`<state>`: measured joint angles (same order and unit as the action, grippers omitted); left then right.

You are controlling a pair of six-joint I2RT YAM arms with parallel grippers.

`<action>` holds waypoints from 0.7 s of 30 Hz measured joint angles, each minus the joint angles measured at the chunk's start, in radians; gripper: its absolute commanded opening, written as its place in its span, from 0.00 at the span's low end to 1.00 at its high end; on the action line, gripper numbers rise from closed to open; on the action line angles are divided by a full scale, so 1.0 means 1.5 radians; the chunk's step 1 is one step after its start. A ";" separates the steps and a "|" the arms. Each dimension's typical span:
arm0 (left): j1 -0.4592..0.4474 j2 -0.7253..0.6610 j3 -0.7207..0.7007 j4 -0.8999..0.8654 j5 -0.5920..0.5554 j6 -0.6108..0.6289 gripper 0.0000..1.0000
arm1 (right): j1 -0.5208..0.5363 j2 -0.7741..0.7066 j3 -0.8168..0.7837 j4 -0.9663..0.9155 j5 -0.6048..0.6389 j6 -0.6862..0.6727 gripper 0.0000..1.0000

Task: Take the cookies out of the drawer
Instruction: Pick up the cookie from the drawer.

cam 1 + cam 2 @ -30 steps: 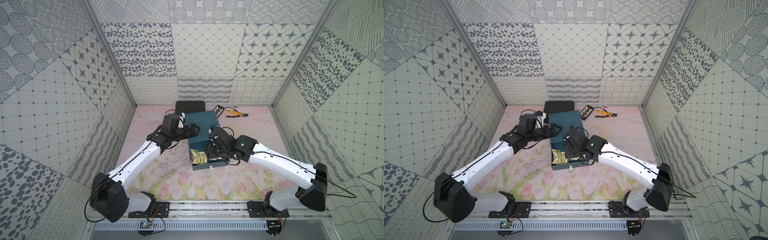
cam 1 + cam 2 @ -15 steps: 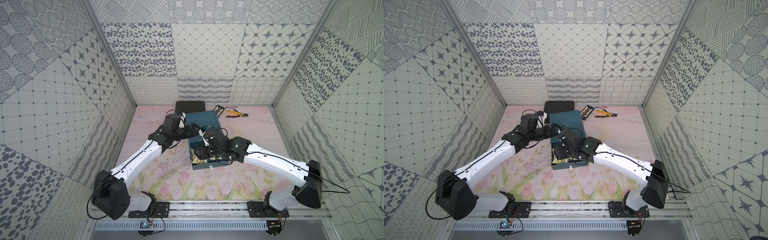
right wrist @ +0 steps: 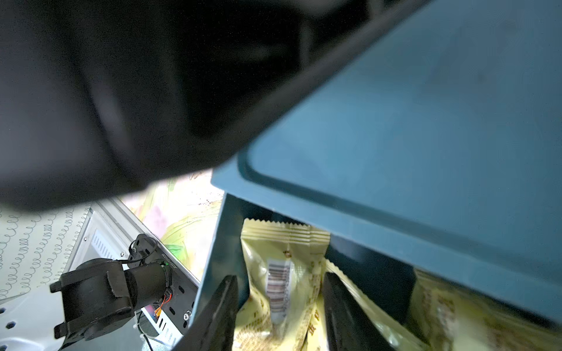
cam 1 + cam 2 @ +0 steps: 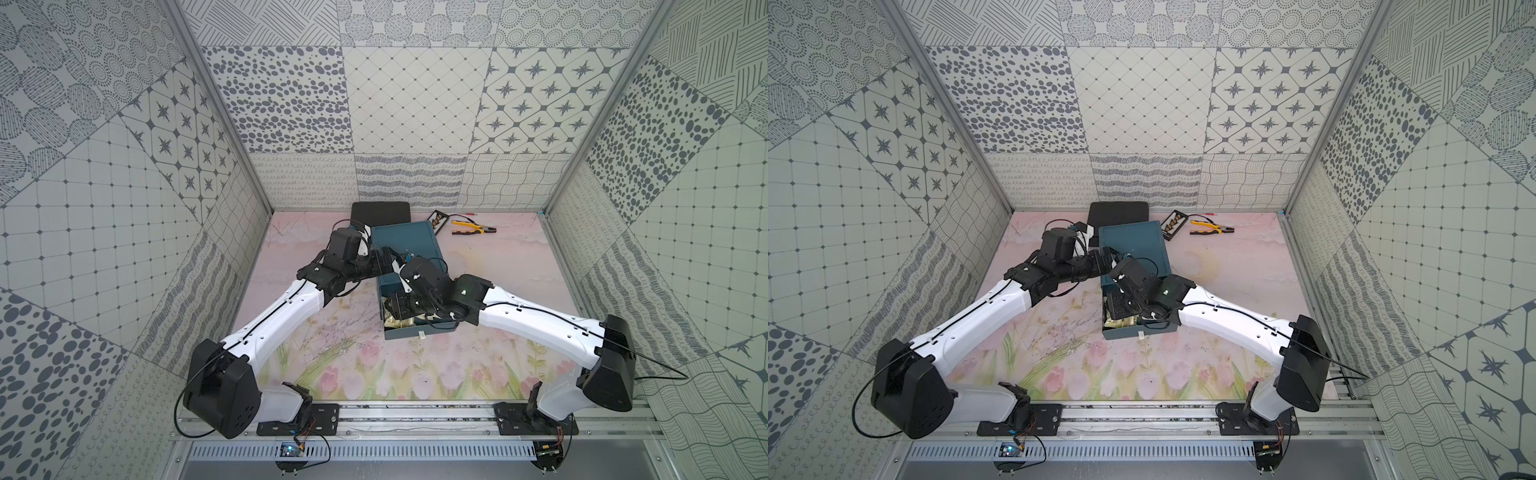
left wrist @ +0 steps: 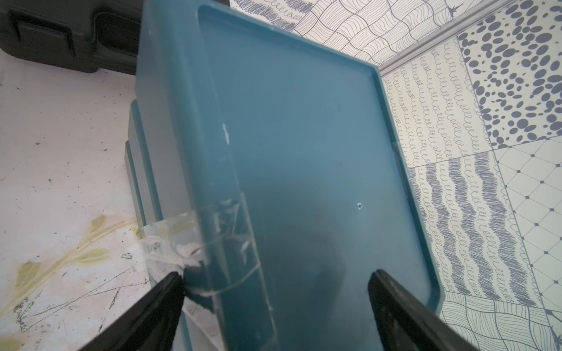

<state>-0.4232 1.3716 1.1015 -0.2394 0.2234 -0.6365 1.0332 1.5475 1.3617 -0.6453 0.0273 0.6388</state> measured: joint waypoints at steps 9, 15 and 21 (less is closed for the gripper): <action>0.000 0.000 0.000 -0.002 0.000 0.000 0.99 | 0.000 0.000 -0.007 0.007 0.007 -0.009 0.52; 0.000 0.002 0.001 -0.003 0.000 0.000 0.99 | 0.000 0.001 -0.007 0.005 0.005 -0.013 0.47; 0.001 0.009 0.004 -0.019 -0.009 -0.003 0.99 | 0.000 0.014 -0.006 0.007 0.013 -0.012 0.30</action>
<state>-0.4221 1.3846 1.1072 -0.2680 0.2100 -0.6407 1.0332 1.5681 1.3525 -0.6346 0.0463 0.6205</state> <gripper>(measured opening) 0.987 0.344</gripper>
